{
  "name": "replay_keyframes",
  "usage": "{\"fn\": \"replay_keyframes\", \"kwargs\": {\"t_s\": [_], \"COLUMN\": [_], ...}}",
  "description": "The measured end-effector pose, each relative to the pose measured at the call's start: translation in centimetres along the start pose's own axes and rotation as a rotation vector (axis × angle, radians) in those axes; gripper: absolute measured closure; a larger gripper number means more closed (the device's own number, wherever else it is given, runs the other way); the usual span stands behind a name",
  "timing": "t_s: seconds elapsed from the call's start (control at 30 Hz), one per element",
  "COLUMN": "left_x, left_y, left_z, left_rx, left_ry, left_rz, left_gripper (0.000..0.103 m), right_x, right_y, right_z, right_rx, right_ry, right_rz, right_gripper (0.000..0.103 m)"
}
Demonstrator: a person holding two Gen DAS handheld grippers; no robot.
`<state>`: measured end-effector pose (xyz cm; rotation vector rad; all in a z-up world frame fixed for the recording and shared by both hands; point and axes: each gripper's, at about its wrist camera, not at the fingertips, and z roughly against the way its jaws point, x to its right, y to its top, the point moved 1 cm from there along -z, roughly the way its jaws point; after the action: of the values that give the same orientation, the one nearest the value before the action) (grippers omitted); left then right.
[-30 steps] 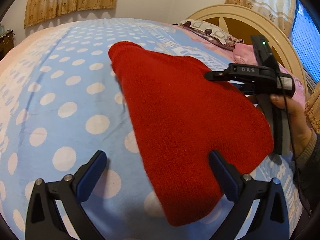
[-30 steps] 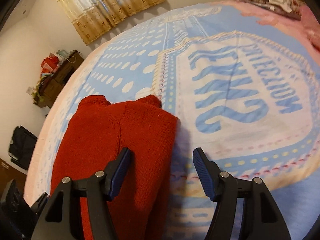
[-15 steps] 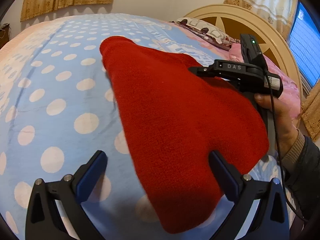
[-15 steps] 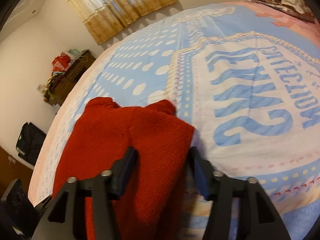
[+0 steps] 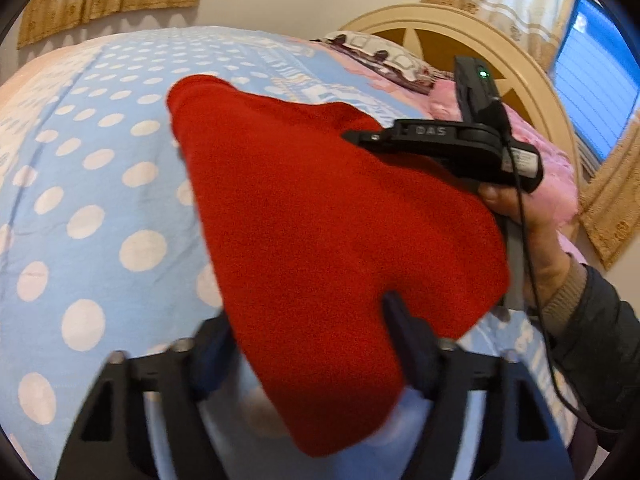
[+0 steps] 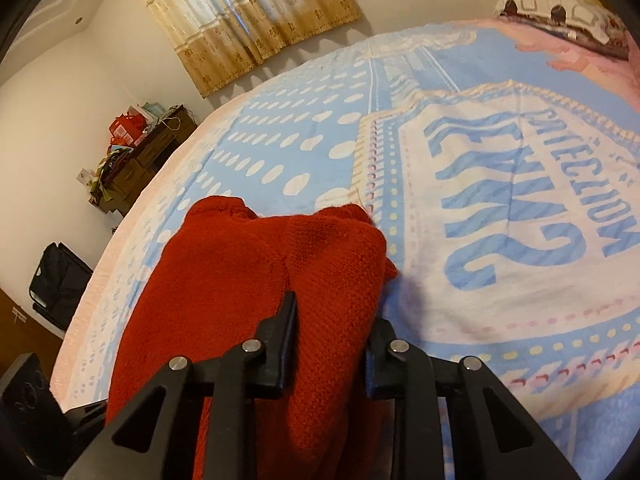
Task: Fold small clothes
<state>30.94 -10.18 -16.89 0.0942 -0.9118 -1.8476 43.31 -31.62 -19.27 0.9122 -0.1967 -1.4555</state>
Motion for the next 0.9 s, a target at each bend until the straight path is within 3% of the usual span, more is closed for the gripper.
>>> {"fn": "replay_keyframes", "kwargs": {"t_s": [0.23, 0.9], "left_x": [1.2, 0.1], "left_y": [-0.3, -4.8], "left_z": [1.8, 11.0], "left_rx": [0.037, 0.106], "left_ry": [0.062, 0.173], "left_rz": [-0.039, -0.05], "left_gripper": [0.057, 0.061], "right_x": [-2.0, -13.1], "right_y": [-0.4, -4.7], "right_z": [2.5, 3.9], "right_rx": [0.066, 0.049], "right_ry": [0.007, 0.11], "right_rz": [0.024, 0.134], "right_gripper": [0.078, 0.078]}}
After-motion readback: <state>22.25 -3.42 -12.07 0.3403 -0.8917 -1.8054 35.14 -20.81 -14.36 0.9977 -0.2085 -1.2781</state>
